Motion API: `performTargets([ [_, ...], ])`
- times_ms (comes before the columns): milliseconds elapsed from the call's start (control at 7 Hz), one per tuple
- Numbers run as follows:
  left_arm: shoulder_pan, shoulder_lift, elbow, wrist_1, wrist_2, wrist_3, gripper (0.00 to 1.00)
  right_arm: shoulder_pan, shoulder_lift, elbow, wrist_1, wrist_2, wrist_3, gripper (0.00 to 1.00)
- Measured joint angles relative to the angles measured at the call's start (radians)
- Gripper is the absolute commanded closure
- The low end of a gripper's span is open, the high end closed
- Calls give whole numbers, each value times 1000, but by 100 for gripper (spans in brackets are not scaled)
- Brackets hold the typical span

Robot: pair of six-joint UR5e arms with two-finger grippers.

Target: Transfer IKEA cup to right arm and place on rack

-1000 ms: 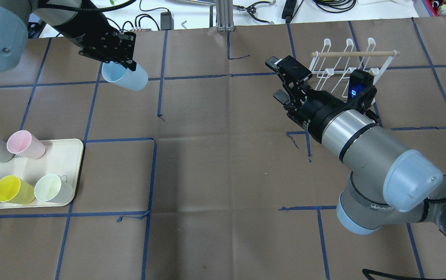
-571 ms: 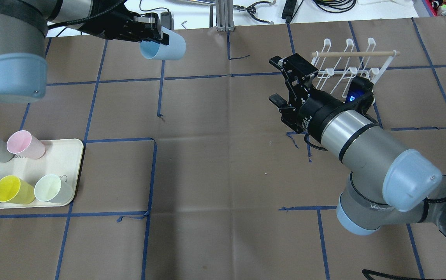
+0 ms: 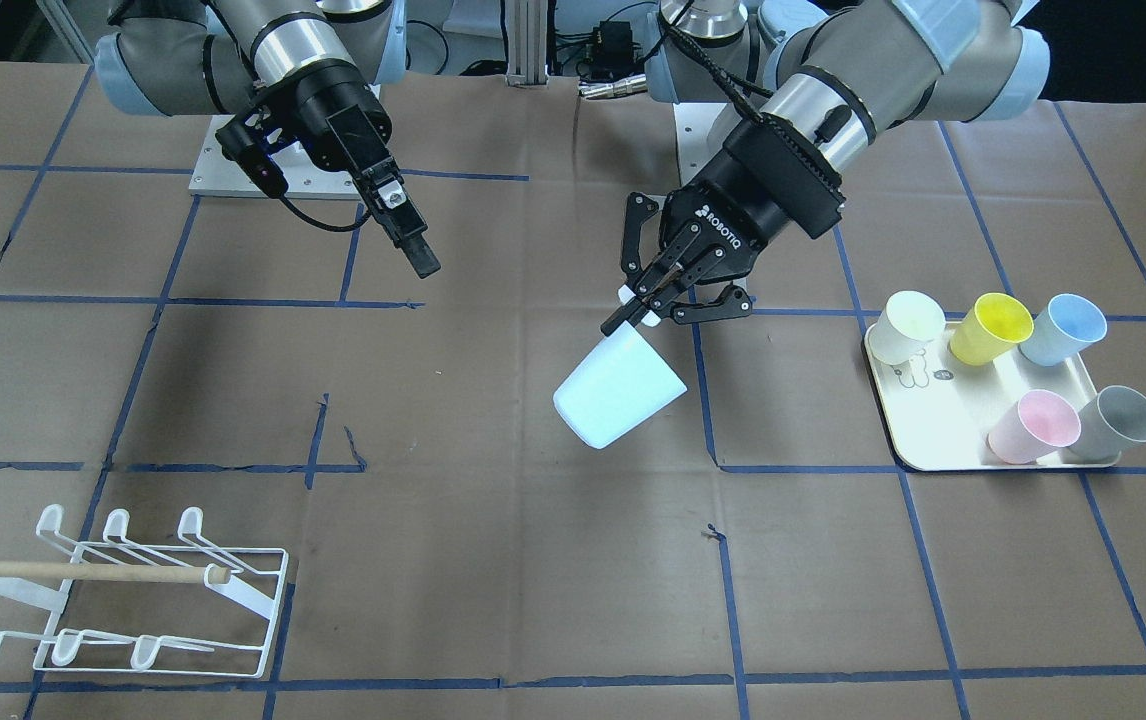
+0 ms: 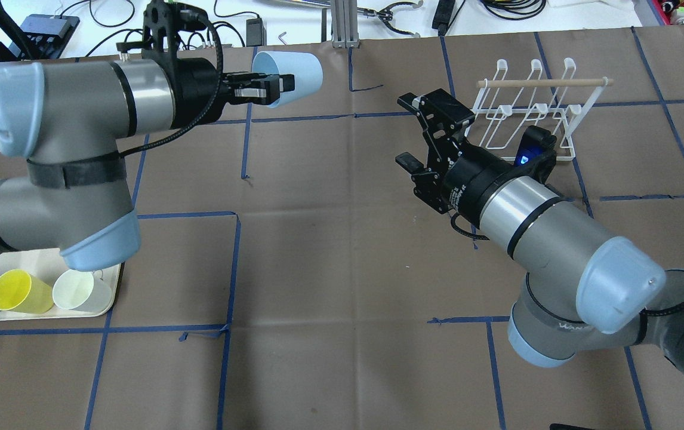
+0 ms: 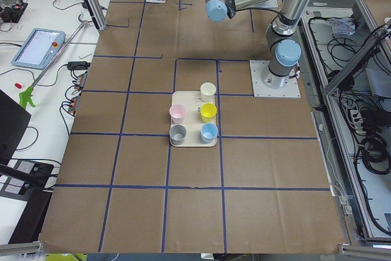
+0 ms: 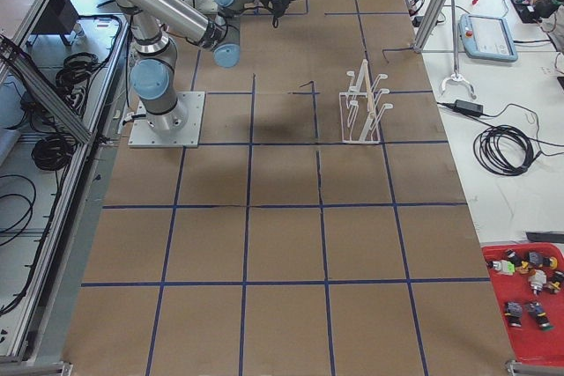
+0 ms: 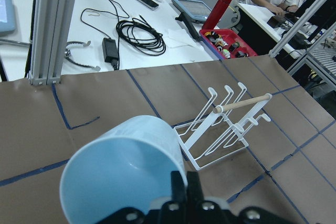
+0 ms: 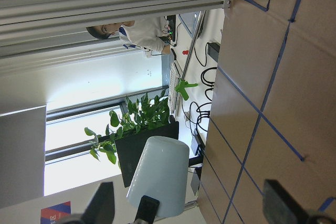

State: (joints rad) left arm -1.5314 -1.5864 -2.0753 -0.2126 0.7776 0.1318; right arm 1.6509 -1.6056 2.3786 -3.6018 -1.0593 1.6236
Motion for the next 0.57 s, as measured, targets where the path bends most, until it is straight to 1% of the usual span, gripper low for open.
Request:
performTargets([
  [286,-16,-36,-123,318,-40,-21,99,50,6,-3,11,-26,45,0],
  [429,-31,-52,-156,421,-54,-44,99,60,21,-13,16,-34,55,0],
  [571,-59,-63,-173,487,-68,-71,99,64,49,-39,19,-34,61,0],
])
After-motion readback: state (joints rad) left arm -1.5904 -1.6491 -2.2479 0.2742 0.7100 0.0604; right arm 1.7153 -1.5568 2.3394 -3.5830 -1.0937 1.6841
